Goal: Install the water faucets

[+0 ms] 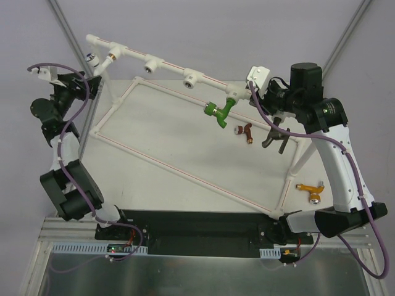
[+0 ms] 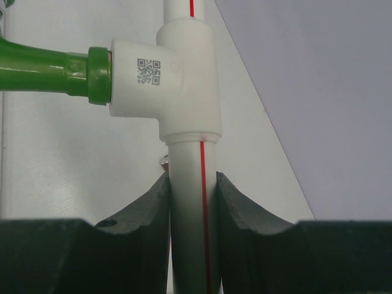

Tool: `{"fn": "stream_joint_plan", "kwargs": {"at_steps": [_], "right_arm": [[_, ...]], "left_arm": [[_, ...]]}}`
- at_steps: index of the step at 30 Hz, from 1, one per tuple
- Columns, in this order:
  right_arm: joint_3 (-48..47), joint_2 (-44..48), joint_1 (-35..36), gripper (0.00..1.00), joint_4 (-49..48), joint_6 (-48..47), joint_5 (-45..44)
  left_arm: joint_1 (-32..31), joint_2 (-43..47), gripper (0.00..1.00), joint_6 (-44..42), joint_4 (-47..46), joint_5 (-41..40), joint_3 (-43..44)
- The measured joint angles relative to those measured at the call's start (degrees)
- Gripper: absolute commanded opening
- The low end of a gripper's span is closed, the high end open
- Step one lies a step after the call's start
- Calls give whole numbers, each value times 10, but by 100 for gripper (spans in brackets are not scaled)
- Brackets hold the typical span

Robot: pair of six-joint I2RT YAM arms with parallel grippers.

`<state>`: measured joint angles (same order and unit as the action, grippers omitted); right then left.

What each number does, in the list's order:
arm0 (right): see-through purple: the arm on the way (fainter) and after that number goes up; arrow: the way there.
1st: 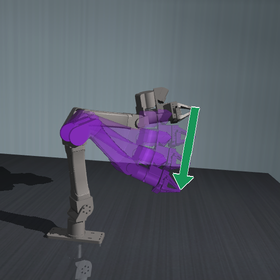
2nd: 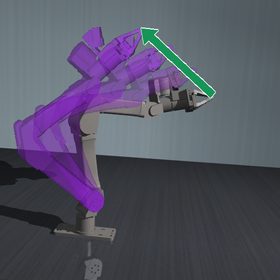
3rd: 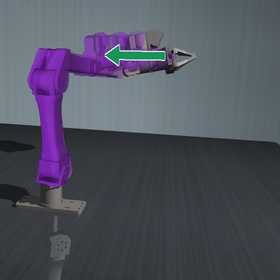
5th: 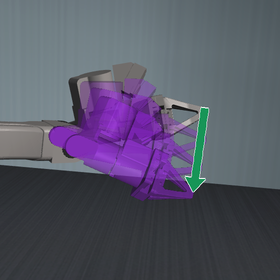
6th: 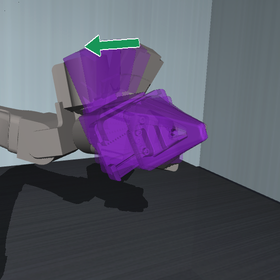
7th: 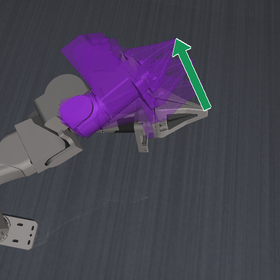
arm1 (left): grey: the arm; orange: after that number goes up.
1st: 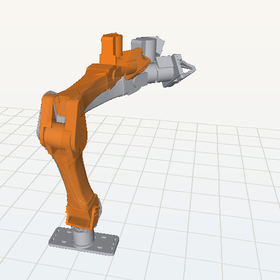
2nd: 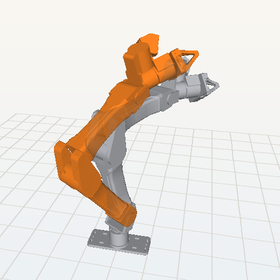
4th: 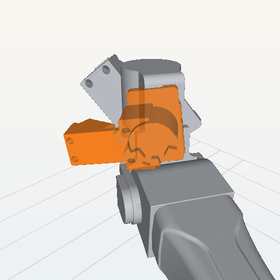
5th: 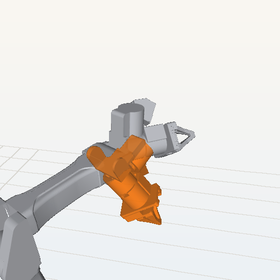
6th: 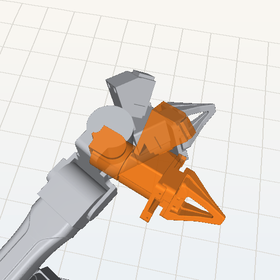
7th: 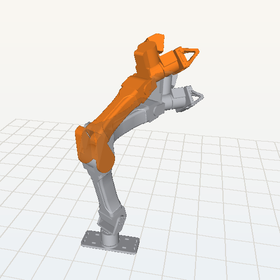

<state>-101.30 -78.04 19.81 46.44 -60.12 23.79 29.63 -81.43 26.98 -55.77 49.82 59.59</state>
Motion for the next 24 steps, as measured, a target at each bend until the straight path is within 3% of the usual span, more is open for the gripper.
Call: {"fn": "stream_joint_plan", "kwargs": {"at_steps": [4, 7, 16, 24], "right_arm": [[2, 1, 0, 2, -2, 0, 0], [3, 2, 1, 2, -3, 0, 0], [3, 2, 1, 2, -3, 0, 0], [3, 2, 1, 2, -3, 0, 1]], "left_arm": [[24, -85, 76, 136, -100, 50, 37], [26, -96, 76, 170, -122, 64, 39], [13, -85, 75, 145, -96, 84, 61], [-28, -81, 62, 59, -3, 64, 88]]}}
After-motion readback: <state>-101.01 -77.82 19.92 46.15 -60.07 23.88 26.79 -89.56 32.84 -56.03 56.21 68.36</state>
